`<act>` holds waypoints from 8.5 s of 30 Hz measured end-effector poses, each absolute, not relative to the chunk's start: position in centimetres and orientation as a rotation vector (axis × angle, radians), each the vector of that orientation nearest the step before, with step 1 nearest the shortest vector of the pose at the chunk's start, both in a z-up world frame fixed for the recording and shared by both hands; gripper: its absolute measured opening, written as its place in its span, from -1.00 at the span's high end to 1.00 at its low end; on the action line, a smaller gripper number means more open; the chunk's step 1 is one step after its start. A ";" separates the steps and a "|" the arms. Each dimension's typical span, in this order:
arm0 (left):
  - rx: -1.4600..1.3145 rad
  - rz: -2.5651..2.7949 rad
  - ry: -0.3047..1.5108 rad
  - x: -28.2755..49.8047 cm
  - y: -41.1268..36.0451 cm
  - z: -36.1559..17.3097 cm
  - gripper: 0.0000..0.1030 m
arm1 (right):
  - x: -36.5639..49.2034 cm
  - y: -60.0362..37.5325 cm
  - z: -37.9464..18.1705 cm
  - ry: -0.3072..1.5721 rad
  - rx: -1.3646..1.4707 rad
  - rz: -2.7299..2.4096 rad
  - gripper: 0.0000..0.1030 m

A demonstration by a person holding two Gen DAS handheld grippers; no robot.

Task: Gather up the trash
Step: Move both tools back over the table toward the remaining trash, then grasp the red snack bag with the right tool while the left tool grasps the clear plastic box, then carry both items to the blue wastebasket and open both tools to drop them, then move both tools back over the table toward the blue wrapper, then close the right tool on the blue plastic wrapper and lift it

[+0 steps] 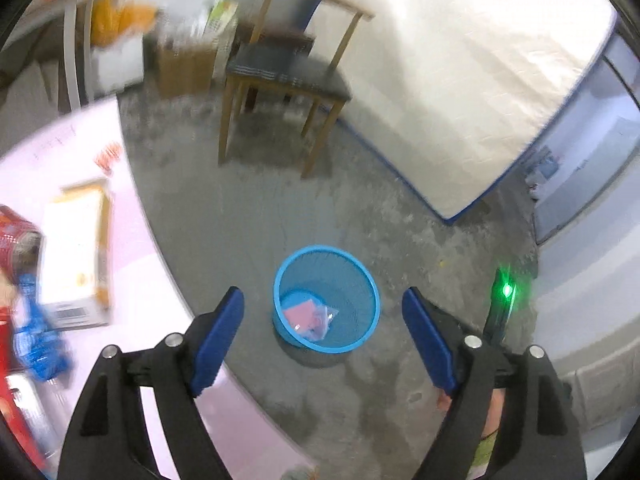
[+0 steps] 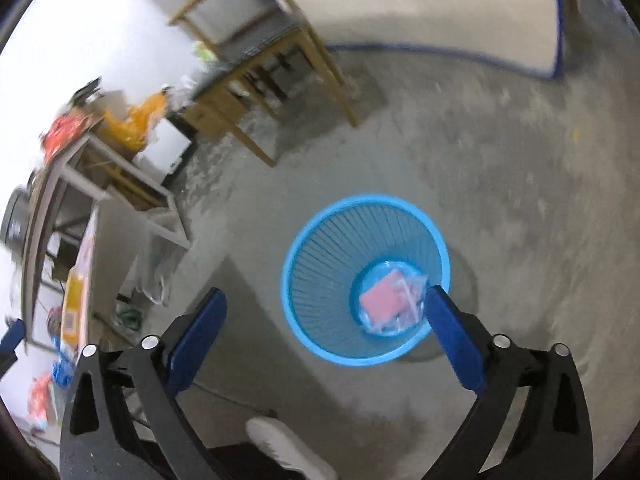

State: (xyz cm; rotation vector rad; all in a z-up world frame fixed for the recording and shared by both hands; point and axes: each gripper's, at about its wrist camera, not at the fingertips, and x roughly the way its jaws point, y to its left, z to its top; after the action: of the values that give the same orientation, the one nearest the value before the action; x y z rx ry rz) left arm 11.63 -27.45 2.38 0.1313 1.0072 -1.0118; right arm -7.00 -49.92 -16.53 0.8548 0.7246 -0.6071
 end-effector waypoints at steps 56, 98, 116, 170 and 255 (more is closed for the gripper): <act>-0.511 -0.719 0.792 12.8 14.9 -3.1 -0.23 | 8.2 -4.9 -1.6 0.456 -0.379 0.081 0.84; -0.860 -0.954 0.897 16.5 11.4 -4.7 0.51 | 8.1 -12.6 -2.1 0.530 0.044 0.077 0.88; -0.929 -1.122 0.758 17.3 8.7 -2.8 0.92 | 7.5 -14.3 -0.5 0.450 0.026 0.001 0.91; 0.084 -1.248 1.332 12.7 -44.1 -9.7 0.73 | -7.0 -51.1 -18.8 0.596 0.689 -0.751 0.76; -0.460 -0.765 0.772 13.1 14.9 -3.3 0.22 | 18.5 -15.9 -10.4 0.953 0.085 -0.034 0.27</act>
State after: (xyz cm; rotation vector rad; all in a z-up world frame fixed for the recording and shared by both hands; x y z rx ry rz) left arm 13.08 14.94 -3.25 -0.4598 0.7722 -0.7650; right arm 18.45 -15.88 -10.38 0.0852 0.9532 -0.0337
